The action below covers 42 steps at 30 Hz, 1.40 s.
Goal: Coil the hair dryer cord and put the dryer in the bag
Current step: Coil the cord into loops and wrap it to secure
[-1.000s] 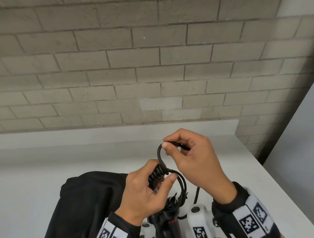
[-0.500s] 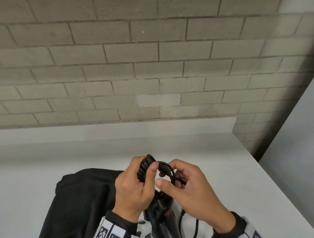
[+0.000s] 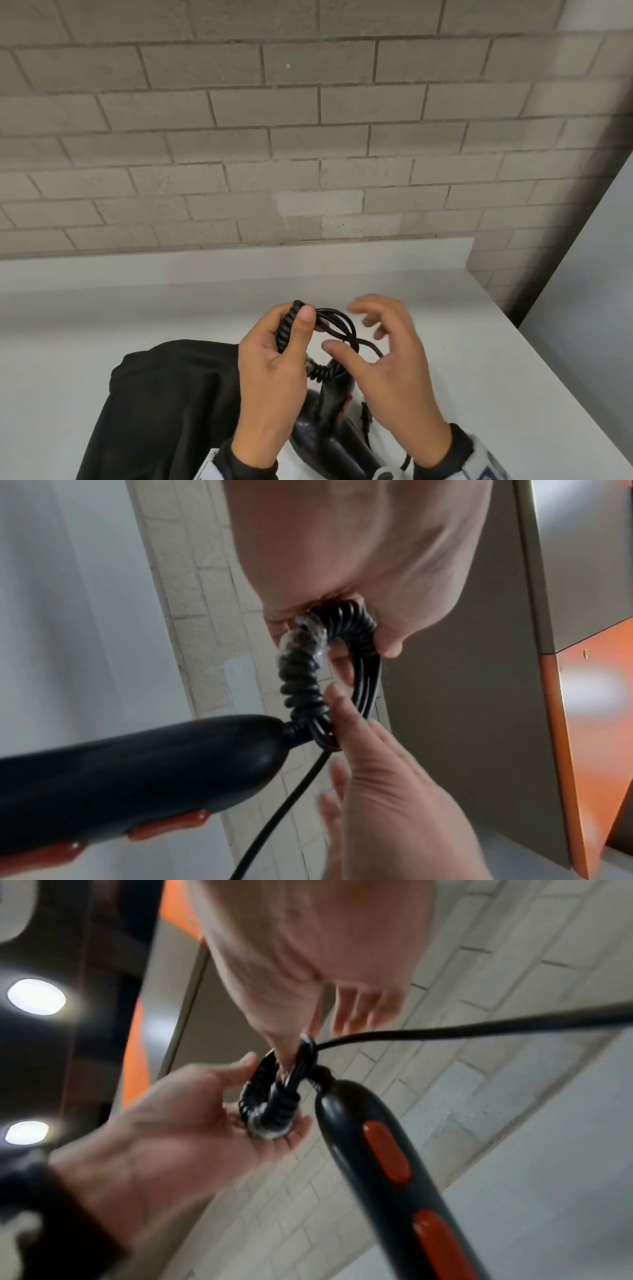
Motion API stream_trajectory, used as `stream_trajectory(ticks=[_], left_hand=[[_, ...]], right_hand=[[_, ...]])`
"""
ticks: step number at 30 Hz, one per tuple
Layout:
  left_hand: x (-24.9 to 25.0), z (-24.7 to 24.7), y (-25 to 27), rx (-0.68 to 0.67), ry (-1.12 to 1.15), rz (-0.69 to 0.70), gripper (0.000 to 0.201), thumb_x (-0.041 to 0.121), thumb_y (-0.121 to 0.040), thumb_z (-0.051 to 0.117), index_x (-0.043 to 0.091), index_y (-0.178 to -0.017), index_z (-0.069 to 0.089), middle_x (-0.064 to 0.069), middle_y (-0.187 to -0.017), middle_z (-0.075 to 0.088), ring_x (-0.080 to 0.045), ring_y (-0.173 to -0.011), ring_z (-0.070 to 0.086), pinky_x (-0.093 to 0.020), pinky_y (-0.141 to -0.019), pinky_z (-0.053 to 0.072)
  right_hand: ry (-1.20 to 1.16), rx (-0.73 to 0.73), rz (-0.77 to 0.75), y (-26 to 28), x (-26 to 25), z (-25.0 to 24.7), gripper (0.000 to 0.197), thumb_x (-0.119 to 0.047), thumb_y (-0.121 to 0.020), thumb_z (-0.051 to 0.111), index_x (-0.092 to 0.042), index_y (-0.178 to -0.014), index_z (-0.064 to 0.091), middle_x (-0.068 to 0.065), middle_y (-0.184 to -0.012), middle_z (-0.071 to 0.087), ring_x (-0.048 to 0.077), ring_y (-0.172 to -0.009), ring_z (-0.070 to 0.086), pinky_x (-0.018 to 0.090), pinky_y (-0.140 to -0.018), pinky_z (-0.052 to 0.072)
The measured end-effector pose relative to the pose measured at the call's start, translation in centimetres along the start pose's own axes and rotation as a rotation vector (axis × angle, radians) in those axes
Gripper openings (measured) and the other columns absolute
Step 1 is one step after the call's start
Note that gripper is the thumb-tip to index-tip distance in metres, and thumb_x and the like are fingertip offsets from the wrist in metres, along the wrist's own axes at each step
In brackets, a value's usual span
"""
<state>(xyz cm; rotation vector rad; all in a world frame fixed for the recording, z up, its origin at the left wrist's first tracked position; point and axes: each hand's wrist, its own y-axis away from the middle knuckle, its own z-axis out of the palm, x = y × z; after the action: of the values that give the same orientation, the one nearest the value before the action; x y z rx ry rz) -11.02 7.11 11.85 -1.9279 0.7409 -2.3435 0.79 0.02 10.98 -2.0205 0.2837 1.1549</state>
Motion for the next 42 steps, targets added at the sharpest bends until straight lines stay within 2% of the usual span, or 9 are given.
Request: stream_trajectory(ticks=[5,14,19,24,28,33,35,38,42], left_hand=[[-0.3,0.6,0.4,0.060,0.087,-0.106,0.032,0.040,-0.086,0.063,0.010,-0.081,0.073,-0.018,-0.076,0.066,-0.019,-0.060,0.050,-0.027,-0.052,0.043],[-0.4,0.7,0.3,0.122,0.217,-0.132,0.032,0.033,-0.088,0.063,0.002,-0.084,0.070,-0.018,-0.082,0.070,-0.026,-0.072,0.054,-0.013,-0.055,0.048],[-0.6,1.3,0.2,0.132,0.004,0.076,0.031,0.045,-0.092,0.062,0.016,-0.083,0.068,0.000,-0.071,0.069,-0.008,-0.058,0.057,-0.024,-0.060,0.047],[-1.9,0.0,-1.2,0.053,-0.300,0.376,0.027,0.053,-0.093,0.055,0.027,-0.096,0.061,0.009,-0.075,0.068,-0.008,-0.069,0.068,-0.021,-0.063,0.053],[-2.2,-0.5,-2.1,0.020,-0.320,0.420,0.035,0.059,-0.092,0.052,0.038,-0.120,0.054,0.007,-0.078,0.070,-0.009,-0.064,0.071,-0.025,-0.060,0.058],[-2.3,-0.7,-2.2,-0.032,-0.319,0.496,0.025,0.050,-0.095,0.053,0.031,-0.111,0.058,0.009,-0.061,0.062,-0.006,-0.052,0.064,-0.014,-0.055,0.050],[-2.5,-0.9,-2.4,-0.039,-0.366,0.531,0.026,0.047,-0.096,0.054,0.026,-0.110,0.059,0.013,-0.061,0.059,-0.007,-0.049,0.060,-0.014,-0.054,0.048],[-2.7,-1.1,-2.8,-0.052,-0.417,0.574,0.027,0.045,-0.096,0.056,0.021,-0.107,0.062,0.018,-0.065,0.057,-0.004,-0.051,0.060,-0.013,-0.056,0.046],[-2.6,-1.3,-2.7,-0.109,-0.418,0.645,0.027,0.046,-0.095,0.059,0.021,-0.103,0.063,0.016,-0.066,0.056,-0.004,-0.052,0.058,-0.013,-0.056,0.046]], right_hand=[[0.381,0.256,-0.517,1.1,1.2,1.6,0.029,-0.015,-0.081,0.078,-0.019,-0.105,0.062,0.001,-0.094,0.070,0.021,-0.079,0.062,0.035,-0.070,0.051],[0.470,0.218,-0.478,1.5,1.0,2.5,0.021,-0.018,-0.090,0.067,-0.004,-0.104,0.073,0.001,-0.082,0.072,0.017,-0.073,0.063,0.031,-0.068,0.051],[0.297,0.118,-0.251,1.2,-1.0,2.1,0.015,-0.019,-0.093,0.060,-0.018,-0.105,0.070,-0.013,-0.090,0.070,0.005,-0.079,0.064,0.023,-0.069,0.054],[-0.016,-0.108,0.071,-0.5,-3.6,-0.7,0.013,-0.020,-0.091,0.065,-0.031,-0.088,0.071,-0.019,-0.081,0.071,0.003,-0.081,0.067,0.023,-0.074,0.054],[0.237,-0.107,-0.143,-1.0,-3.8,-1.9,0.008,-0.023,-0.091,0.066,-0.026,-0.089,0.073,-0.017,-0.076,0.072,0.004,-0.073,0.065,0.021,-0.071,0.050],[0.506,0.032,-0.390,0.0,-2.7,-1.1,0.018,-0.030,-0.089,0.060,-0.017,-0.095,0.072,-0.009,-0.071,0.068,0.011,-0.061,0.053,0.026,-0.065,0.043],[0.444,0.007,-0.278,0.1,-3.3,-1.4,0.015,-0.033,-0.090,0.060,-0.024,-0.098,0.069,-0.014,-0.073,0.067,0.008,-0.063,0.052,0.024,-0.065,0.043],[0.104,-0.181,0.163,-1.0,-5.0,-2.3,0.014,-0.028,-0.089,0.066,-0.032,-0.101,0.058,-0.008,-0.068,0.071,0.008,-0.058,0.053,0.025,-0.061,0.045],[-0.417,-0.355,0.620,-4.0,-5.6,-4.6,0.022,-0.007,-0.087,0.068,-0.010,-0.106,0.058,0.005,-0.056,0.061,0.015,-0.046,0.048,0.031,-0.066,0.046]])
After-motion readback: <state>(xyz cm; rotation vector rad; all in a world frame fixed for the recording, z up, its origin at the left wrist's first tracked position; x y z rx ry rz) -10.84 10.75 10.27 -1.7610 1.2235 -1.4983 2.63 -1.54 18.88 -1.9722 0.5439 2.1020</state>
